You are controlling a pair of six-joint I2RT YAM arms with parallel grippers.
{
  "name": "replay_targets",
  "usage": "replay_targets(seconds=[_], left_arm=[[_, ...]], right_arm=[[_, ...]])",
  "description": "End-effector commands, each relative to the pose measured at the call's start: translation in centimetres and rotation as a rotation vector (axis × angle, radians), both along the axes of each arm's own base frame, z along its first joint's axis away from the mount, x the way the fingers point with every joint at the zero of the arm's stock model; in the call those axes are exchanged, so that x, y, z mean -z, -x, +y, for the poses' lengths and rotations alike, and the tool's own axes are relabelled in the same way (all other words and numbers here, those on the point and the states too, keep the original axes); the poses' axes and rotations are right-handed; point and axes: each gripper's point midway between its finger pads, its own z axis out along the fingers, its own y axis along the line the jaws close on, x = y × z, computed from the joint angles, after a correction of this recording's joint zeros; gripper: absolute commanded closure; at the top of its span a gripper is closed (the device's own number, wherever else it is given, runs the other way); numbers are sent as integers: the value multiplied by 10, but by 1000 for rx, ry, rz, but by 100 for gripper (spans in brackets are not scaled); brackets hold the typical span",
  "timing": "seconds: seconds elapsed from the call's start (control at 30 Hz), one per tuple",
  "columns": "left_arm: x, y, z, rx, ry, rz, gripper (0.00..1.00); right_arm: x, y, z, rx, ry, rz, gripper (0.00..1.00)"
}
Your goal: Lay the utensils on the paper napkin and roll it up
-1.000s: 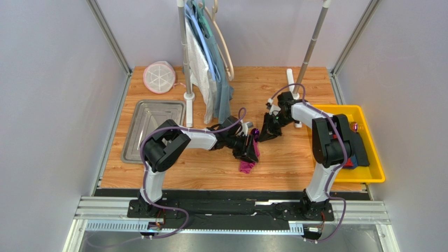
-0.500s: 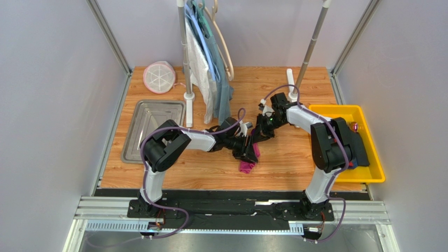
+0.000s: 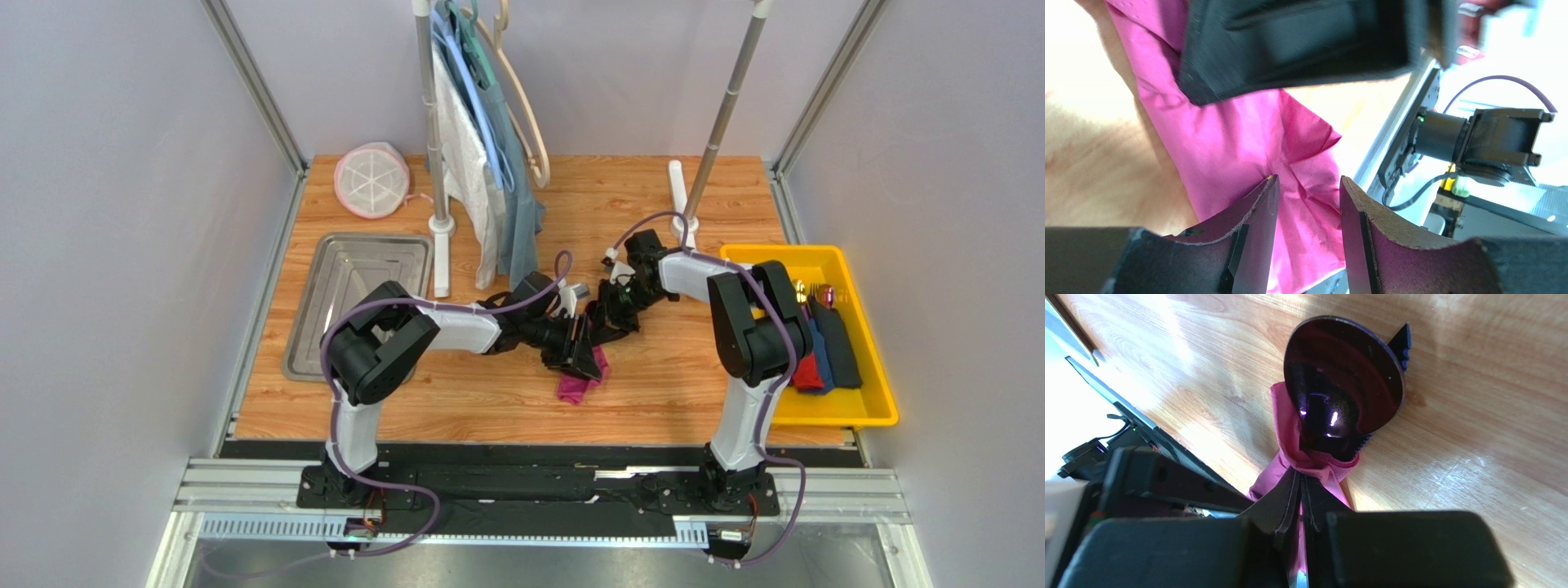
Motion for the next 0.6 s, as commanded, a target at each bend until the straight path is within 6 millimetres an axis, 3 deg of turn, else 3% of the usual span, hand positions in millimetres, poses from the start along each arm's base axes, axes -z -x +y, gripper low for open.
replay_targets(seconds=[0.0, 0.17, 0.37, 0.5, 0.57], left_arm=[[-47, -1, -2, 41, 61, -96, 50], [-77, 7, 9, 72, 100, -162, 50], [-54, 3, 31, 46, 54, -129, 63], [-51, 15, 24, 105, 96, -88, 85], [-46, 21, 20, 141, 93, -78, 87]], right_arm=[[37, -11, -20, -20, 163, -66, 92], [40, -11, -23, -26, 183, -74, 93], [39, -11, -22, -29, 178, -77, 93], [40, -9, -23, -32, 182, -75, 93], [41, -9, -23, -33, 180, -70, 93]])
